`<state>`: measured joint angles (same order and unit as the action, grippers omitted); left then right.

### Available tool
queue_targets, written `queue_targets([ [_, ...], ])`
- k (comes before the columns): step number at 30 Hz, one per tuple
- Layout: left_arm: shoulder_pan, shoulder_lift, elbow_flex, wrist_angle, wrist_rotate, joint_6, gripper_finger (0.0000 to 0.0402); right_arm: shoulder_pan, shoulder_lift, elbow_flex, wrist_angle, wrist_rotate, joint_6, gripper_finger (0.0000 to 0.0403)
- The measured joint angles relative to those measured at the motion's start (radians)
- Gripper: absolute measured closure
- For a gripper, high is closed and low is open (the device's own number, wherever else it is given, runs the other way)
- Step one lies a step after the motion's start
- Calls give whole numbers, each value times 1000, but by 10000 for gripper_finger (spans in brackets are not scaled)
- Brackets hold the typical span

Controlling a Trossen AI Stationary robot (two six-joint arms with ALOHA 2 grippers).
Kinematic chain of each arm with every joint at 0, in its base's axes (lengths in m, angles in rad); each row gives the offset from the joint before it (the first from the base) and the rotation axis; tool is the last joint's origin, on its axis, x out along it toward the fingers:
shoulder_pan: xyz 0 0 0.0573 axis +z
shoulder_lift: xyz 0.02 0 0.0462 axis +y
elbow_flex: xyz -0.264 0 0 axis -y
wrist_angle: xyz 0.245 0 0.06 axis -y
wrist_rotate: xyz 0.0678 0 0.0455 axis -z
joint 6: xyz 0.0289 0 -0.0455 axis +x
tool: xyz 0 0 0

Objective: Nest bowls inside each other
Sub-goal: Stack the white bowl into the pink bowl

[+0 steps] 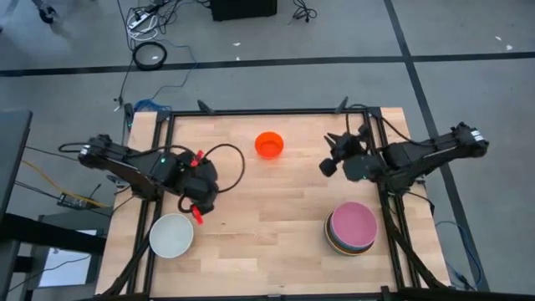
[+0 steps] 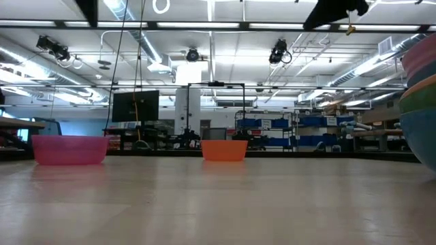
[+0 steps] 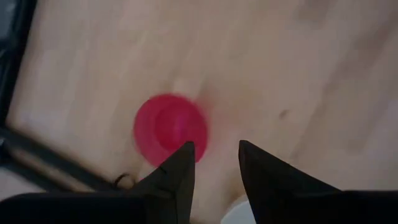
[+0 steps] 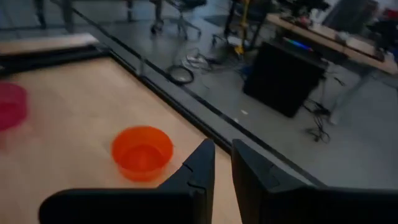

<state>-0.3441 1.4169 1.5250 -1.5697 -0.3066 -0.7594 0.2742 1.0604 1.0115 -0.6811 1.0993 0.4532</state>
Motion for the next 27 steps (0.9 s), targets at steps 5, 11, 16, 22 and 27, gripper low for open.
queue_targets([
  [5, -21, -125, -234, 101, -1, -64, 269, -123, 1, 0, -86, -119, 75, 371],
  [11, -86, -283, -479, 361, 99, -161, 269, -221, 1, 0, -201, -314, 173, 368],
  [16, -116, -321, -581, 424, 203, -270, 269, -230, 1, 0, -179, -408, 174, 358],
  [22, -152, -318, -638, 460, 321, -432, 269, -230, 1, 0, -164, -492, 175, 338],
  [27, -187, -319, -641, 486, 337, -543, 269, -229, 1, 0, -164, -497, 178, 321],
])
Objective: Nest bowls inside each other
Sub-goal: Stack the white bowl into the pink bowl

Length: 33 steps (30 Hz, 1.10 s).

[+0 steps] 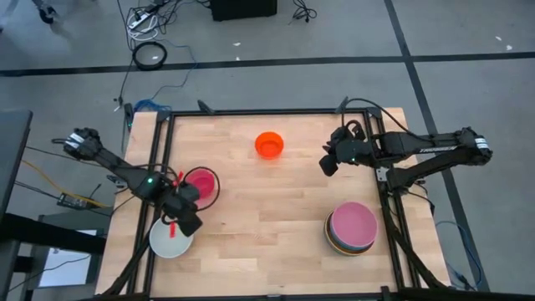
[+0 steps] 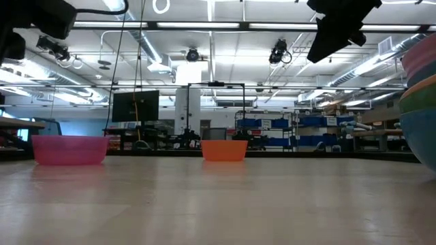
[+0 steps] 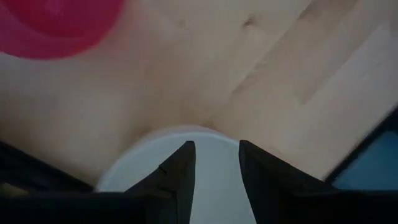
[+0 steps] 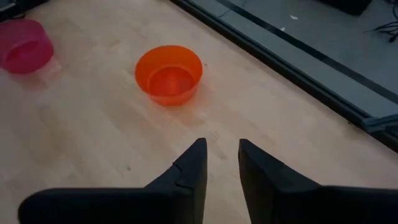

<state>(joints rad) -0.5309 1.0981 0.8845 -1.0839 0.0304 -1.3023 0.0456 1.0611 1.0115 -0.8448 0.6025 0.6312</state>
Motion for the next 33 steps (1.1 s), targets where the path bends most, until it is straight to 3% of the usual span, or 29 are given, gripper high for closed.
queue_targets([
  [6, -37, 11, 1, 93, -10, -179, 269, 0, 0, 0, -1, -4, -4, 304],
  [14, -148, 138, 1, 144, 16, -422, 269, 0, 0, 0, -2, -23, -5, 297],
  [29, -225, 354, -7, 180, -19, -431, 270, 25, 0, 0, 9, -30, -3, 297],
  [33, -225, 370, -7, 228, -28, -374, 308, 25, 0, 0, 19, -30, -4, 297],
])
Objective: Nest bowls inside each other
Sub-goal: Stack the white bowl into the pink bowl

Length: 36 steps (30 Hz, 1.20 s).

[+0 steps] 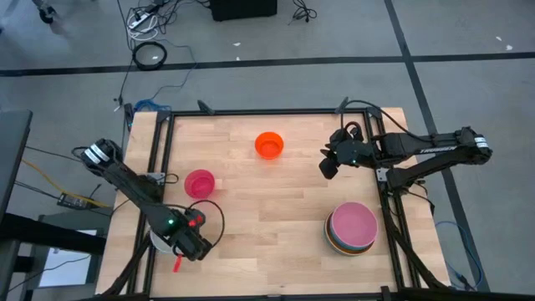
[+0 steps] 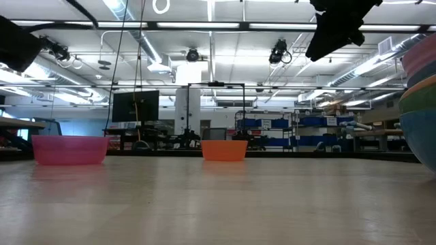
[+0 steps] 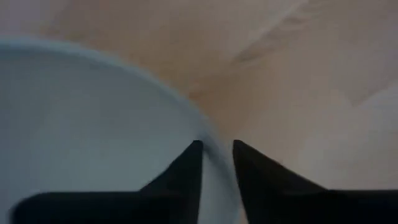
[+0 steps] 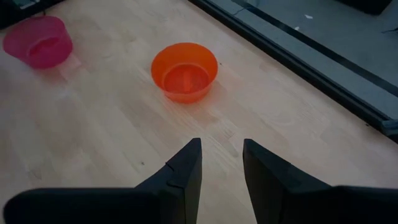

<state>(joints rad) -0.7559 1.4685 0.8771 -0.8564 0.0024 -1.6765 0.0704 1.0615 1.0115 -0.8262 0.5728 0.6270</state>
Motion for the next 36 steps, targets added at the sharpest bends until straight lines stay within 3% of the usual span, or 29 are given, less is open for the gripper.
queue_targets([
  [4, 0, -8, 5, 37, -48, 41, 382, 0, 0, 0, 1, 1, 0, 297],
  [8, 2, -4, 27, 36, -94, 88, 386, 0, 0, 0, 2, 2, -1, 297],
  [12, 8, -3, 84, 32, -261, 209, 391, 0, 0, 0, 0, 9, -2, 298],
  [17, 69, -2, 142, 29, -419, 423, 395, 0, 0, 0, -12, 87, -4, 298],
  [23, 190, -2, 233, 125, -572, 898, 395, 0, 0, 0, -15, 129, -20, 301],
  [27, 319, -2, 283, 231, -556, 1316, 395, 0, -8, 0, -17, 211, -26, 302],
  [29, 385, -2, 291, 315, -499, 1498, 395, 8, -20, 0, -8, 258, -45, 302],
  [32, 493, -2, 292, 470, -331, 1694, 395, 27, -47, 0, 48, 311, -105, 302],
  [36, 592, 34, 293, 693, -116, 1830, 395, 55, -100, 0, 164, 369, -214, 302],
])
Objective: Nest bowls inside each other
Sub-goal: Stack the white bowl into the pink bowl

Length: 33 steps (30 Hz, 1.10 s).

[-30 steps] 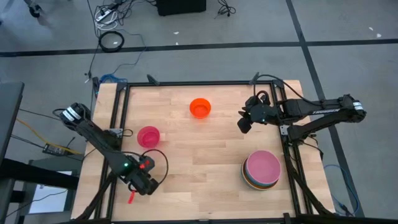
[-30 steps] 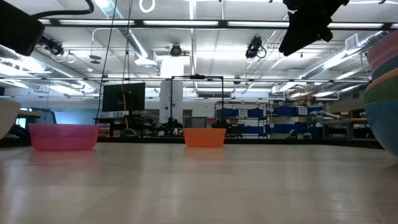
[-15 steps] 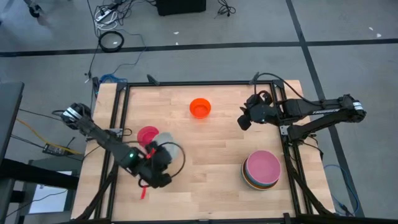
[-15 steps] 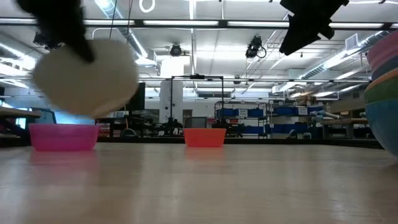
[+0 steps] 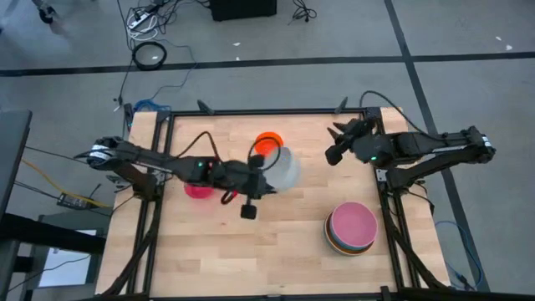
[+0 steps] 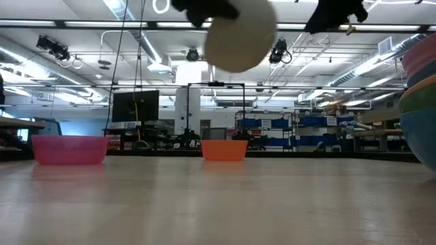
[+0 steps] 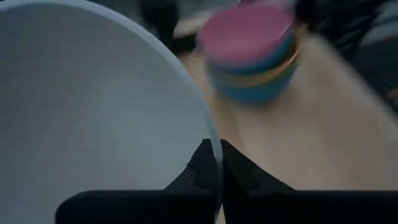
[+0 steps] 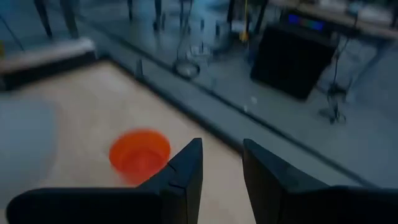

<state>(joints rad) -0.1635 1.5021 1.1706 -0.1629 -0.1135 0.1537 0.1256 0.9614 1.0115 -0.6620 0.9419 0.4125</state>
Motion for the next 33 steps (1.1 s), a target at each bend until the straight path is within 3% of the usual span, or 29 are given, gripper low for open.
queue_targets([
  [6, 58, 89, 0, 313, 299, 25, 395, 17, -90, 0, 62, 92, -67, 302],
  [18, 60, 303, 7, 743, 498, -33, 395, 16, -129, 0, 57, 95, -66, 302],
  [33, 66, 580, 352, 723, 647, -79, 390, 15, -44, 0, 39, 53, -19, 302],
])
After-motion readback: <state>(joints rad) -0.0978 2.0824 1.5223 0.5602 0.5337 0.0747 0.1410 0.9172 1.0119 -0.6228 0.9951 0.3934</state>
